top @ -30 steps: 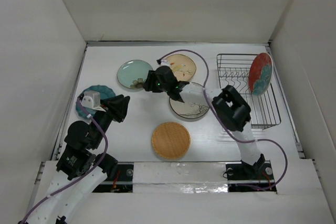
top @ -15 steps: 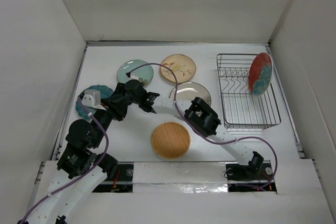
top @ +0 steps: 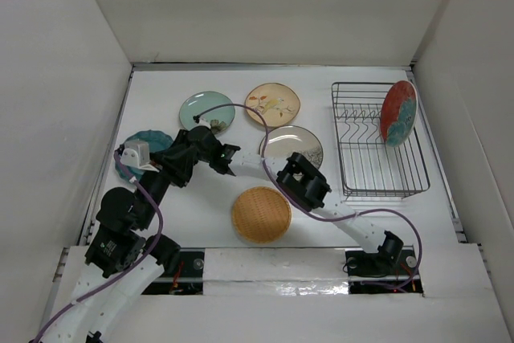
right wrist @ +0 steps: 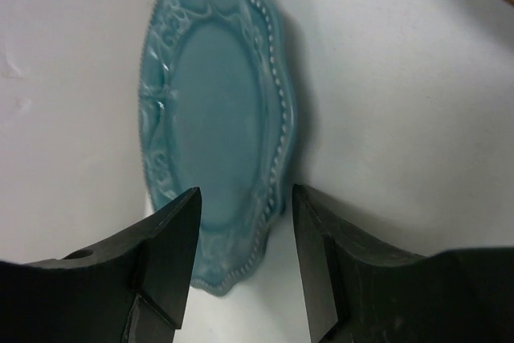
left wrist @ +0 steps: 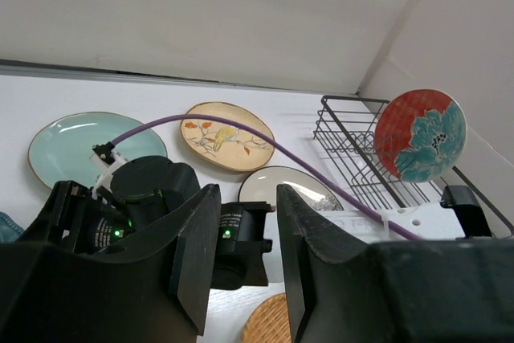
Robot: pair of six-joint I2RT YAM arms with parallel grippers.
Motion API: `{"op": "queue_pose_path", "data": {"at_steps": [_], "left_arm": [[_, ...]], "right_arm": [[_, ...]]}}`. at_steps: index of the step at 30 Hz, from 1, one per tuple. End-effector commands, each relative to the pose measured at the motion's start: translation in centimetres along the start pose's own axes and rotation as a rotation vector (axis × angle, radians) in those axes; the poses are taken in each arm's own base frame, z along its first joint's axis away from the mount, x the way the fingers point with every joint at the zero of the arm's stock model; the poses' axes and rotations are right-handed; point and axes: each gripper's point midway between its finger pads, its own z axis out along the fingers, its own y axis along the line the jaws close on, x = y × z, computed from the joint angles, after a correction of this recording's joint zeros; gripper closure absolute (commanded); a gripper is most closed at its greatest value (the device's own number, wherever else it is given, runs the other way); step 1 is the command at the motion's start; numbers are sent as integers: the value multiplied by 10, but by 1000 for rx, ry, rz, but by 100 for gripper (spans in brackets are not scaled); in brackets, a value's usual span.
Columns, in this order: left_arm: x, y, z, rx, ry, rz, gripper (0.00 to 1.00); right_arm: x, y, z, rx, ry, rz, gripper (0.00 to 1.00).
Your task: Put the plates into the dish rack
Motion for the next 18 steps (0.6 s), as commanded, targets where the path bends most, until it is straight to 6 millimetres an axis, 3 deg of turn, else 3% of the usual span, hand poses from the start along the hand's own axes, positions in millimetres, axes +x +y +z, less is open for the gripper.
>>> {"op": "queue_pose_path", "data": {"at_steps": [1,6,10,16,18], "left_arm": [[-18,-9,-3,39,-64,-14,69],[-21,-10,-5,46,-74,-16,68],[-23,-9,-7,43,-85,-16,68],[-28,-9,-10,43,-104,-16,68],[-25,-9,-9,43,-95,-14,68]], "right_arm": [[4,14,3,-29,11,36,46],[4,14,4,-47,29,59,60],[3,10,5,-50,42,81,84],[9,6,-2,-51,29,91,100],[1,33,-12,-133,-3,94,100]]}}
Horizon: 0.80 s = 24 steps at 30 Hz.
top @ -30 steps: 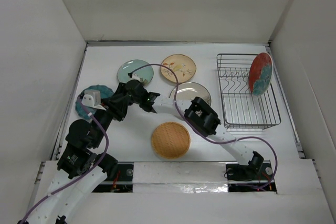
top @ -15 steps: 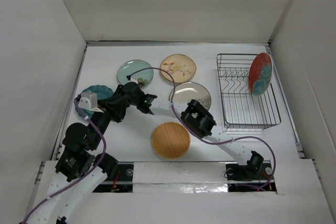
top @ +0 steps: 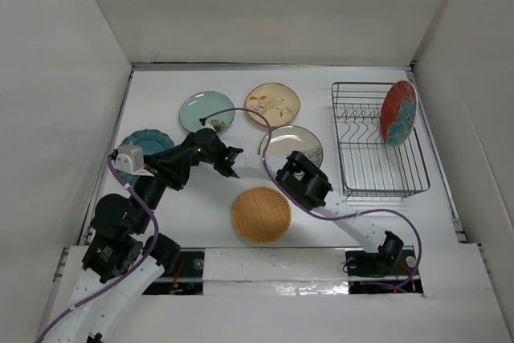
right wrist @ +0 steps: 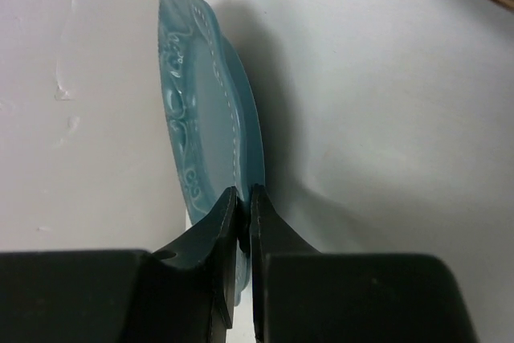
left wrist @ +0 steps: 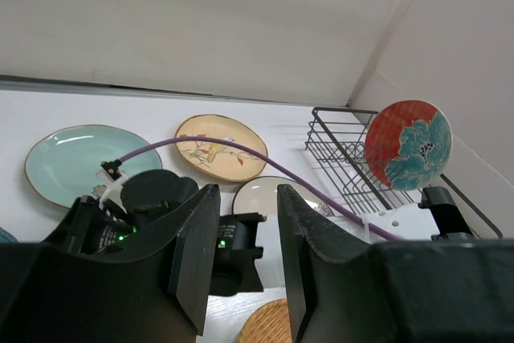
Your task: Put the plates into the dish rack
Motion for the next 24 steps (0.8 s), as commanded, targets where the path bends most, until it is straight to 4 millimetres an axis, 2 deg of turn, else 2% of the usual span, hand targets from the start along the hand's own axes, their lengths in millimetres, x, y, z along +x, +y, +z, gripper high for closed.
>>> {"op": "queue_pose_path", "data": {"at_steps": [1,2,3,4,6,7,8,9,10,11,12,13,14,15,17,18,19,20,21,22,23,24], "left_arm": [[-14,-5,1,19,-48,-6,68],[-14,-5,1,19,-48,-6,68],[-14,-5,1,18,-47,-6,68],[-14,-5,1,16,-49,-6,68],[-15,-4,0,15,-55,-5,68],[-16,-4,0,12,-56,-5,68],[-15,-4,0,10,-55,-5,68],[-16,-4,0,10,-56,-4,68],[-16,-4,0,12,-56,-4,68],[-17,-4,0,11,-59,-3,68],[-17,-3,0,8,-60,-1,68],[-17,-2,0,4,-61,-2,68],[-18,-2,-1,3,-65,-2,68],[-18,-2,-1,2,-65,-1,68],[-18,-3,-1,9,-66,-1,68],[-18,-4,-1,11,-65,-1,68],[-19,-4,-1,12,-67,0,68],[-17,-3,-1,11,-64,1,68],[-17,-3,0,9,-63,1,68],[-17,-3,-1,6,-64,1,68],[-17,-3,-1,6,-64,-1,68],[-17,-2,-2,5,-64,-1,68]], "right_arm": [[10,18,-17,-66,-6,-43,100],[4,36,-23,-131,-28,-47,100],[1,45,-28,-158,-36,-54,100],[-8,71,-39,-207,-56,-76,100],[-21,93,-53,-266,-81,-98,100],[-32,123,-69,-319,-106,-122,100],[-28,112,-69,-313,-106,-121,100],[-44,135,-85,-356,-137,-138,100],[-54,143,-94,-376,-155,-140,100],[-63,172,-113,-448,-182,-140,100],[-67,160,-118,-433,-182,-134,100],[-73,162,-126,-446,-193,-129,100],[-90,179,-145,-498,-229,-112,100],[-91,164,-148,-478,-225,-102,100],[-108,163,-163,-494,-256,-89,100],[-116,171,-176,-511,-271,-89,100],[-117,158,-178,-488,-272,-86,100],[-128,157,-192,-494,-300,-86,100],[-139,168,-203,-519,-328,-89,100],[-143,153,-209,-490,-337,-86,100],[-152,151,-220,-493,-364,-90,100],[-175,142,-232,-474,-414,-92,100]]}}
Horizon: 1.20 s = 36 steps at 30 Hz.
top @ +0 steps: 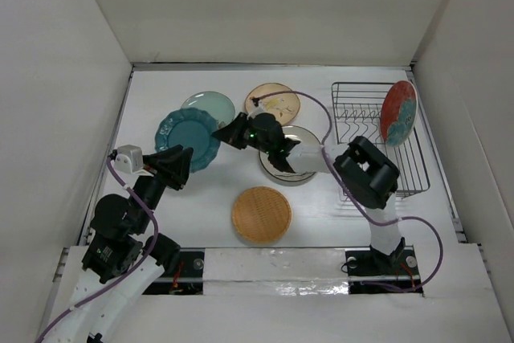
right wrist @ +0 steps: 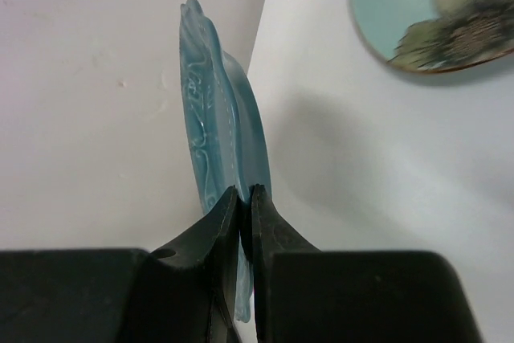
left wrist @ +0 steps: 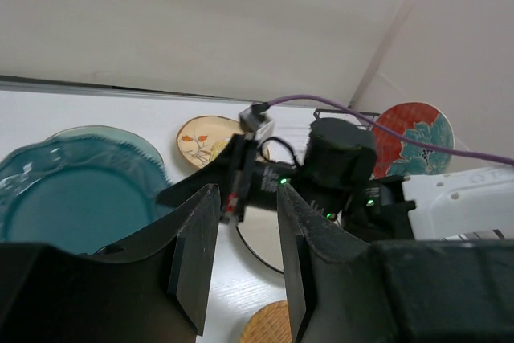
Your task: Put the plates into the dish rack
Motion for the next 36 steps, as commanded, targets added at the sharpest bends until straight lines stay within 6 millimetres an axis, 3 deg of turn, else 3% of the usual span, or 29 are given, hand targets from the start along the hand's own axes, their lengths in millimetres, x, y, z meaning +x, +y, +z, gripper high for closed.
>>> {"op": "queue_pose_path", "data": {"at_steps": [1,2,3,4,5,6,7,8,10,11,13,14,16,18,19,24,27,28,32,34,36], "left_arm": [[-16,-4,-2,15,-60,-1,68],[-17,-4,-2,17,-63,-2,68],[-16,-4,-2,18,-61,-2,68],[-16,-6,-2,28,-57,-3,68],[-16,-7,-3,33,-57,-4,68],[-15,-8,-3,40,-53,-4,68],[-14,-10,-3,51,-49,-3,68],[-15,-11,-4,56,-53,-6,68],[-16,-13,-5,67,-57,-6,68],[-17,-14,-7,72,-61,-9,68],[-19,-15,-8,79,-69,-10,68],[-19,-17,-9,89,-70,-11,68],[-20,-19,-10,102,-72,-13,67],[-20,-21,-11,113,-71,-15,67],[-21,-21,-12,115,-74,-15,67],[-23,-22,-14,124,-84,-18,67],[-23,-25,-15,135,-81,-19,67],[-23,-25,-15,135,-81,-19,67],[-21,-27,-15,146,-74,-21,67],[-21,-26,-15,142,-74,-21,67],[-19,-27,-13,142,-64,-22,67]], "right_arm": [[-121,124,-66,-361,-314,-25,100],[-125,102,-76,-303,-324,-35,100],[-154,89,-92,-264,-390,-47,100],[-174,104,-119,-277,-446,-86,100],[-178,82,-131,-205,-455,-101,100],[-192,78,-146,-173,-492,-121,100],[-219,63,-166,-103,-566,-163,100],[-233,72,-194,-78,-602,-192,100],[-255,58,-228,29,-668,-265,100],[-278,56,-265,97,-737,-287,100],[-301,54,-305,170,-821,-327,100],[-319,37,-334,274,-872,-354,100],[-339,54,-377,321,-960,-404,100],[-355,39,-412,474,-1006,-449,100],[-360,45,-428,536,-1013,-501,100],[-378,51,-477,756,-1082,-619,100],[-386,46,-493,902,-1051,-692,100],[-388,53,-496,900,-1071,-694,100],[-399,47,-509,1069,-1027,-761,100],[-406,46,-507,1106,-1007,-769,100],[-410,32,-502,1154,-953,-769,100]]}}
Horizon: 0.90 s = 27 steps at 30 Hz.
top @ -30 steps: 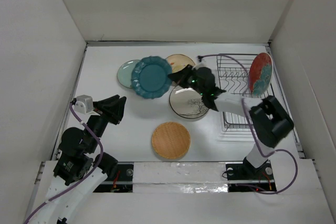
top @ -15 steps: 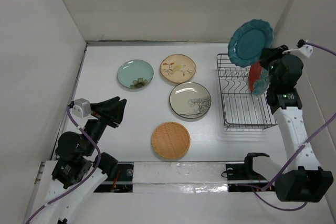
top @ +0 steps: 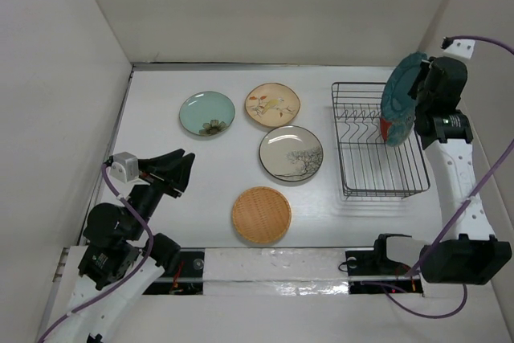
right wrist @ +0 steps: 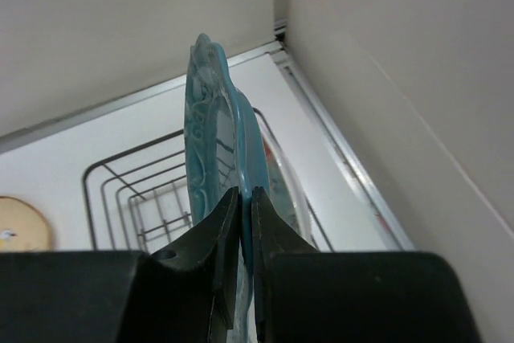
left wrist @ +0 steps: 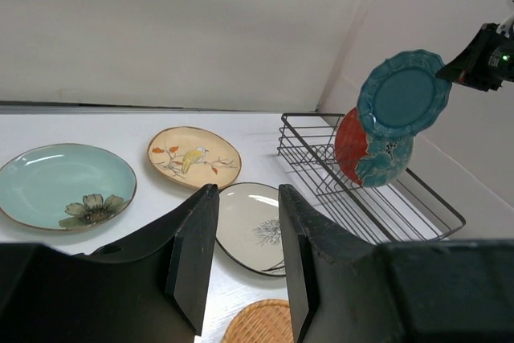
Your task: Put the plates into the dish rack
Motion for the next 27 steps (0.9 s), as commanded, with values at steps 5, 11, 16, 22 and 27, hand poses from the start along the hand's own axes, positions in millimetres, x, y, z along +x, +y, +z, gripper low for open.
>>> {"op": "queue_pose_path", "data": {"at_steps": [5,11,16,22,27], "left_arm": [[0,-8,9,32,5,-8,67],[4,-7,12,28,20,-6,67],[8,-7,14,30,35,-7,67],[14,-3,17,4,59,-2,67],[15,-2,18,4,63,0,67]], "right_arm": [[-70,-6,4,77,-173,-85,100],[-58,10,21,79,-145,-226,100],[-56,25,36,33,-125,-305,100],[-35,32,53,27,-79,-409,100],[-25,29,55,34,-60,-445,100]]}}
